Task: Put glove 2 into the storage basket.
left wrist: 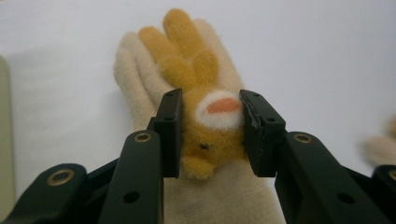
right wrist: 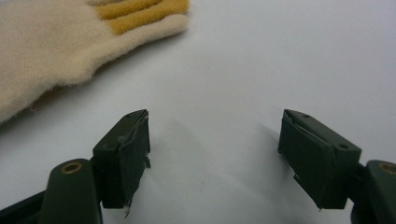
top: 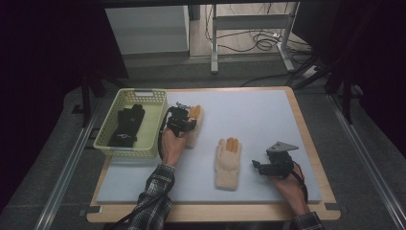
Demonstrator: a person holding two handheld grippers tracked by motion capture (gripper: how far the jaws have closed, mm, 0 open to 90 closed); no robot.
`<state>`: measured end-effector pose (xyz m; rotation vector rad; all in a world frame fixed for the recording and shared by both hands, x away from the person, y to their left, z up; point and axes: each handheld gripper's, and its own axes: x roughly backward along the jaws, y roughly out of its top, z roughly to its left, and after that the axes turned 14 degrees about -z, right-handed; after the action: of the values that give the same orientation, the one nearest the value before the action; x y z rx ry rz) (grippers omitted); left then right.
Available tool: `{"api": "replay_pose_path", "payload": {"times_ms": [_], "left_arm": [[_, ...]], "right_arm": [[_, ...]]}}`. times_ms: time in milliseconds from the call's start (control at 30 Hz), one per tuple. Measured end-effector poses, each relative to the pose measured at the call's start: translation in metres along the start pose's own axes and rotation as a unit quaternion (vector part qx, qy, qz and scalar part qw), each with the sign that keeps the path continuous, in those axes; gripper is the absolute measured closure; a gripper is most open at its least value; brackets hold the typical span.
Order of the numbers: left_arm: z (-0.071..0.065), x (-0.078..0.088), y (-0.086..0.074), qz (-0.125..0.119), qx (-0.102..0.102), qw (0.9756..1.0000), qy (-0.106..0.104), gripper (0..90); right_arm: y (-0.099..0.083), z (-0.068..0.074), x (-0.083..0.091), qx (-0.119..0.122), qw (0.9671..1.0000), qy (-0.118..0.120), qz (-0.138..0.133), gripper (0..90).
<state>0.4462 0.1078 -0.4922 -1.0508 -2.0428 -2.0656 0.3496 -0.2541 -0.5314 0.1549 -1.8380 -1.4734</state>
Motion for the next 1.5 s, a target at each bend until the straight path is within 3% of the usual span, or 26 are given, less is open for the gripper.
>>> {"api": "replay_pose_path", "payload": {"times_ms": [100, 200, 400, 533, 633, 733, 800, 833, 967, 1200, 1500], "left_arm": [[-0.012, 0.017, 0.003, -0.008, -0.006, 0.9997, -0.02, 62.8], [-0.027, 0.035, 0.003, -0.008, -0.003, 0.9983, -0.058, 62.5], [-0.058, 0.062, -0.004, -0.006, -0.017, 0.9932, -0.115, 62.0], [-0.078, 0.063, -0.021, 0.008, -0.039, 0.9907, -0.13, 61.5], [-0.083, 0.051, -0.038, 0.028, -0.048, 0.9893, -0.135, 60.9], [-0.082, 0.041, -0.05, 0.028, -0.053, 0.9884, -0.14, 55.3], [-0.081, 0.042, -0.054, 0.02, -0.058, 0.9881, -0.141, 45.1], [-0.08, 0.043, -0.055, 0.017, -0.059, 0.9875, -0.146, 39.4], [-0.072, 0.06, -0.059, 0.001, -0.069, 0.9864, -0.149, 34.0], [-0.049, 0.096, -0.078, -0.009, -0.097, 0.9888, -0.114, 24.3], [-0.018, 0.119, -0.112, 0.003, -0.083, 0.9914, -0.102, 13.6]], "right_arm": [[0.0, 0.0, 0.0, 0.0, 1.0, 0.0, 0.0, 24.6], [0.0, 0.0, 0.0, 0.0, 1.0, 0.0, 0.0, 24.6], [0.0, 0.0, 0.0, 0.0, 1.0, 0.0, 0.0, 24.6], [0.0, 0.0, 0.0, 0.001, 1.0, 0.0, 0.0, 24.6], [0.0, 0.0, 0.0, 0.0, 1.0, -0.001, 0.0, 24.6], [0.0, 0.0, 0.0, 0.001, 1.0, 0.0, 0.0, 24.6], [0.0, 0.0, 0.0, 0.0, 1.0, 0.0, 0.0, 24.5], [0.0, 0.0, 0.0, 0.001, 1.0, 0.0, 0.0, 24.5], [0.0, 0.0, 0.0, 0.001, 1.0, 0.0, 0.0, 24.5], [0.001, 0.001, 0.0, -0.001, 1.0, 0.001, -0.001, 25.1], [0.018, 0.019, 0.002, -0.001, 0.9991, 0.037, -0.017, 29.5]]}}
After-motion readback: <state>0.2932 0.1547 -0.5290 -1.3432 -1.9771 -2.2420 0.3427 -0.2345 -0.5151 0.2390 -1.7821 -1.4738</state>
